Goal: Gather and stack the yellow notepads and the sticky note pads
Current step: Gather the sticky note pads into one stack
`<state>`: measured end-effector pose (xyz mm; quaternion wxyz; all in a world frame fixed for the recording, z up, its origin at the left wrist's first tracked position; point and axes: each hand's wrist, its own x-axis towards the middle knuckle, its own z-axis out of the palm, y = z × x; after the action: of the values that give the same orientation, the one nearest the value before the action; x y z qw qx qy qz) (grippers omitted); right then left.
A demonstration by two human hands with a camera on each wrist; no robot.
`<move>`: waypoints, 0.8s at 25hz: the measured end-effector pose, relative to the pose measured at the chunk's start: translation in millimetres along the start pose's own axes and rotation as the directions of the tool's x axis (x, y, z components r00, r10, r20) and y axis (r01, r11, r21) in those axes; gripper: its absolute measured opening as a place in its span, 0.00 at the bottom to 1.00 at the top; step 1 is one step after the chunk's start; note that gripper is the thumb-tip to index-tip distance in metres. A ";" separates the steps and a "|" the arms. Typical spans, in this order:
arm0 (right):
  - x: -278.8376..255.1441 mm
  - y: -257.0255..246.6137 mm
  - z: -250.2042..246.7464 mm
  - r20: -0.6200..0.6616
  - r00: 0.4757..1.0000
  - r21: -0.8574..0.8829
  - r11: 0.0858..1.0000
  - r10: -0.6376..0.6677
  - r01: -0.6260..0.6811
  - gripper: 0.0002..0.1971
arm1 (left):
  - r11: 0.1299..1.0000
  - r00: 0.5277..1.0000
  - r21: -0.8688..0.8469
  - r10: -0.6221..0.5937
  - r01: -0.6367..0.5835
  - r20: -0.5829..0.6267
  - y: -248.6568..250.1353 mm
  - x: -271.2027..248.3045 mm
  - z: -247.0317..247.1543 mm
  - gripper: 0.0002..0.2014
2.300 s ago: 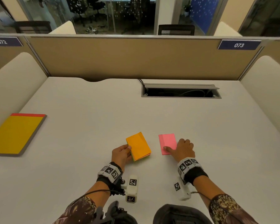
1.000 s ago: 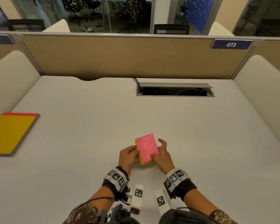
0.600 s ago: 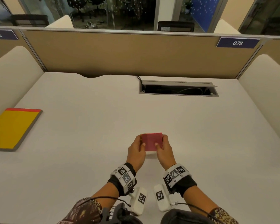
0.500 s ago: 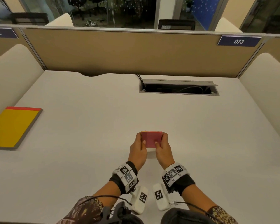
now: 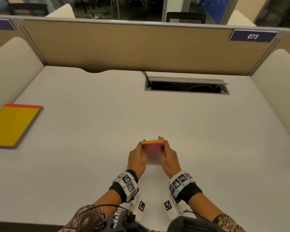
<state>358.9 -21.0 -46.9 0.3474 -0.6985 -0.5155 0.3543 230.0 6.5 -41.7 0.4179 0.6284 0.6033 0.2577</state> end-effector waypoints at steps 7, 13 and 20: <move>0.6 2.4 -0.5 0.041 0.999 -0.037 0.999 0.020 -0.018 0.23 | 0.992 0.998 0.126 0.000 -0.007 0.055 0.5 1.8 -5.4 0.18; 0.5 5.4 -3.7 0.043 0.999 -0.121 0.992 0.032 -0.026 0.20 | 0.975 0.994 0.217 0.021 -0.043 0.105 -3.3 1.8 -6.5 0.19; 2.0 6.8 -1.9 0.042 0.999 -0.003 1.000 0.022 -0.022 0.12 | 0.991 0.992 0.135 -0.002 -0.015 0.126 -9.5 12.4 -14.0 0.17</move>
<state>364.1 -20.8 -52.0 0.3318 -0.6970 -0.5155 0.3719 215.0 20.8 -44.6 0.4104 0.6723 0.5900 0.1774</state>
